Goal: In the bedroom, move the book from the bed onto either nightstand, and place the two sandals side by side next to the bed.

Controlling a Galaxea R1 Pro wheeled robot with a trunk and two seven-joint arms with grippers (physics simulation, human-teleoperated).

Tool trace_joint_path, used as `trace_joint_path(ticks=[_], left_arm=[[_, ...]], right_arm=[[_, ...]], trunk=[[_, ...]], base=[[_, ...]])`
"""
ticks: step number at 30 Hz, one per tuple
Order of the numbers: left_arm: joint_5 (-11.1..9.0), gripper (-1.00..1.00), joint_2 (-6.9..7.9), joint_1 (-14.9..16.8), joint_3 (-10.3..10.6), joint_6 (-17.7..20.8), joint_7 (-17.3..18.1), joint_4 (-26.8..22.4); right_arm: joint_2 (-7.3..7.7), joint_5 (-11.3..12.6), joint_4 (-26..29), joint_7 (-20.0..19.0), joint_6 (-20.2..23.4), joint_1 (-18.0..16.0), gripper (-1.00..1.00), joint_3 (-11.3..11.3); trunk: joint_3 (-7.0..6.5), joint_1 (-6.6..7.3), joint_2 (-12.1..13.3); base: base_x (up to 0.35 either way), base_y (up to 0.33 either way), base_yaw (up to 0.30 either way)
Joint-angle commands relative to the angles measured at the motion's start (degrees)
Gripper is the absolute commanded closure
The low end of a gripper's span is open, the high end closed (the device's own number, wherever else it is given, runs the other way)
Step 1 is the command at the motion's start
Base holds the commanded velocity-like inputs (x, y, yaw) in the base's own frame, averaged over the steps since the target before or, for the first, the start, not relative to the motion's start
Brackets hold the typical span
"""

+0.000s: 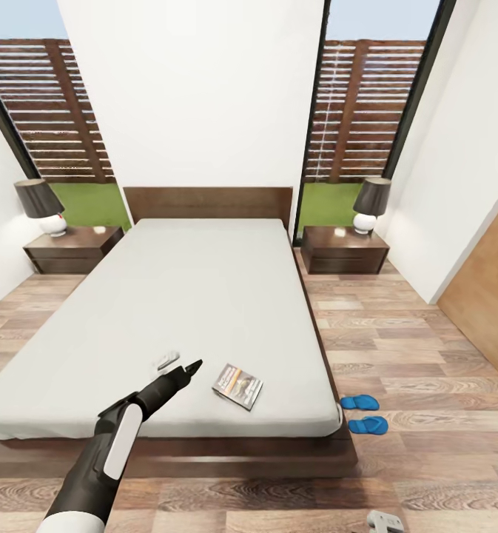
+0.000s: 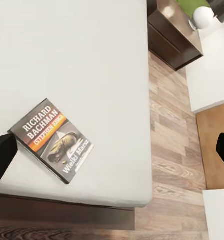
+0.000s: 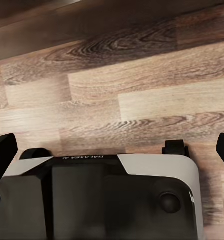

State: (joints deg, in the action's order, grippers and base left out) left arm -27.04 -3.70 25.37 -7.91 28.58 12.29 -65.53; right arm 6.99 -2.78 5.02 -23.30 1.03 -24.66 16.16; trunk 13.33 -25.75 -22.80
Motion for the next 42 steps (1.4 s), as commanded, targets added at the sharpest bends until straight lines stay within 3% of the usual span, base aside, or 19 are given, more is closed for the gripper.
trace_joint_path(ticks=[1,19,21,26,29,31,33,40,42], left_arm=[[-0.33,-1.0,-0.09,0.05,-0.2,0.52,0.19,0.0],[-0.22,-1.0,-0.35,0.06,0.42,0.5,-0.64,0.14],[-0.04,-1.0,-0.45,0.06,0.71,0.51,-2.56,0.25],[0.1,-1.0,-1.81,0.1,1.26,0.45,-15.51,0.27],[-0.06,-1.0,-2.54,0.08,1.42,0.51,-18.49,0.27],[-0.15,-1.0,-2.75,0.09,2.25,0.56,-17.82,0.33],[-0.2,-1.0,-2.69,0.07,4.28,0.53,-14.4,0.38],[-0.25,-1.0,-2.63,0.07,5.3,0.6,-11.18,0.4],[-0.28,-1.0,-2.6,0.04,5.33,0.65,-8.84,0.4]], right_arm=[[0.02,-0.27,0.03,-0.26,0.1,-0.04,-1.0,0.45],[0.01,-0.21,0.08,-0.17,0.03,-0.04,-1.0,0.45],[0.0,-0.21,0.08,-0.17,0.03,-0.04,-1.0,0.45],[0.0,-0.21,0.08,-0.17,-0.02,-0.04,-1.0,0.45],[0.02,-0.21,0.08,-0.17,-0.05,-0.04,-1.0,0.45],[0.02,-0.21,0.08,-0.17,-0.05,-0.04,-1.0,0.45],[0.02,-0.21,0.08,-0.17,-0.06,-0.04,-1.0,0.45],[0.01,-0.21,0.08,-0.17,-0.06,-0.04,-1.0,0.45],[0.02,-0.21,0.08,-0.17,-0.05,-0.04,-1.0,0.45]], trunk=[[0.2,-0.03,-0.11],[1.84,-0.03,-0.11],[2.02,-0.03,-0.11],[2.47,-0.03,-0.11],[2.75,-0.03,-0.11],[2.93,-0.03,-0.11],[3.11,-0.03,-0.11],[3.74,-0.03,-0.11],[3.93,-0.03,-0.11]], base=[[0.024,0.0,0.0],[0.097,-0.025,0.0],[0.006,-0.002,0.0],[0.002,-0.001,0.0],[0.0,0.0,0.0],[0.0,0.0,0.0],[0.0,0.0,0.0],[0.0,0.0,0.0],[0.0,0.0,0.0]])
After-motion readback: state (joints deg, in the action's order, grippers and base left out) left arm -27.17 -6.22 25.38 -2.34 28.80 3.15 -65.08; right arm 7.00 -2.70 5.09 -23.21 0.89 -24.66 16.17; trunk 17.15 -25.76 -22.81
